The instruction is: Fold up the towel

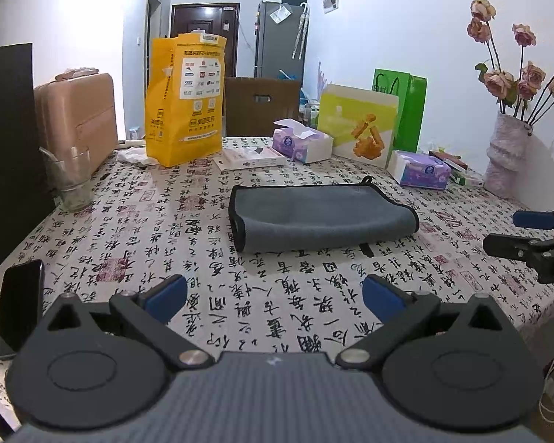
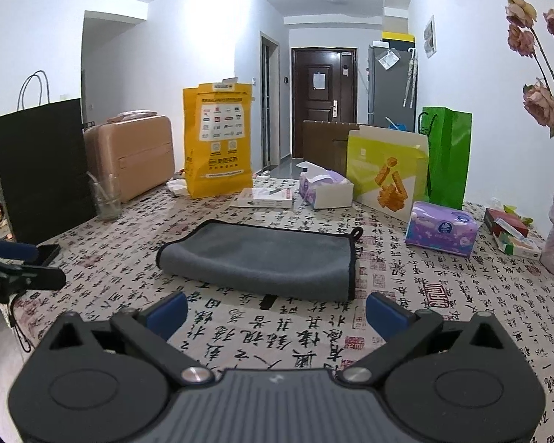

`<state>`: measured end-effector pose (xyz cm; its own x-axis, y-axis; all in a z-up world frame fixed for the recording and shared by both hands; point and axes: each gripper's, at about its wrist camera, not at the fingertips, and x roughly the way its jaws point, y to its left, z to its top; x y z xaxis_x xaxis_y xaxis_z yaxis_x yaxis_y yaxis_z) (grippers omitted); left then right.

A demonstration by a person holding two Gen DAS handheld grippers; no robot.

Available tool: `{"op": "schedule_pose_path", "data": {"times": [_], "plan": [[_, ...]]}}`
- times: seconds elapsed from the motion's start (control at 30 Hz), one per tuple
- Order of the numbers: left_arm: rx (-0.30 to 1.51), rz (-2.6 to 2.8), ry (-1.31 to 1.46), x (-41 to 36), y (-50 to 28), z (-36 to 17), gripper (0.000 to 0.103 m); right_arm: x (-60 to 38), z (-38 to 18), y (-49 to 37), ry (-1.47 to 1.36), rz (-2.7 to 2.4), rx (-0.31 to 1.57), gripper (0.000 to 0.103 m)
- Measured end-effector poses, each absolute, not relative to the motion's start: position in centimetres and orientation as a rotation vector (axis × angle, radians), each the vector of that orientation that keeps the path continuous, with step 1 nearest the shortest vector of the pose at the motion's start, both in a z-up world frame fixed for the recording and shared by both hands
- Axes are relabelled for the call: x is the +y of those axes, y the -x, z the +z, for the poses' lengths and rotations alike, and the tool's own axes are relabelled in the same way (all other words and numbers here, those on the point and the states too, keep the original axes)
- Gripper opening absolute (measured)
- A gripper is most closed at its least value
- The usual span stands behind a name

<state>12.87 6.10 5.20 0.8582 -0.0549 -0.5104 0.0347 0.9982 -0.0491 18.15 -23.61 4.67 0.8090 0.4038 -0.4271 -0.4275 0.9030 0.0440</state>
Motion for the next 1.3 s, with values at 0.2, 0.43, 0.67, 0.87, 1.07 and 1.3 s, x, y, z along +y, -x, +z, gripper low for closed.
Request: {"op": "schedule_pose_path", "data": {"times": [0.2,0.43,0.67,0.87,1.07,1.3], "plan": [[0.539,-0.049,0.049,6.4,-11.8,4.7,0.103,-23.1,4.3,-17.0,0.061,0.457,0.444,0.103],[0.517,-0.053,0.04,5.9,-9.9,4.5,0.103,-23.2,4.1,-15.2,0.062,0.459,0.428,0.103],[0.479,-0.067,0.031,5.2,-7.3,4.3,0.103,-23.6,4.2,-13.4,0.047,0.457,0.41,0.103],[0.46,-0.074,0.046,5.1,-5.3,4.0,0.103,-23.4,4.6,-11.1,0.072,0.457,0.384,0.103],[0.472,-0.069,0.06,4.9,-4.0,3.0,0.103,-23.3,4.7,-9.5,0.072,0.463,0.382,0.103],[0.441,-0.082,0.055,4.4,-2.0,3.1,0.103,-23.7,4.3,-7.2,0.047,0.447,0.372,0.103]]}}
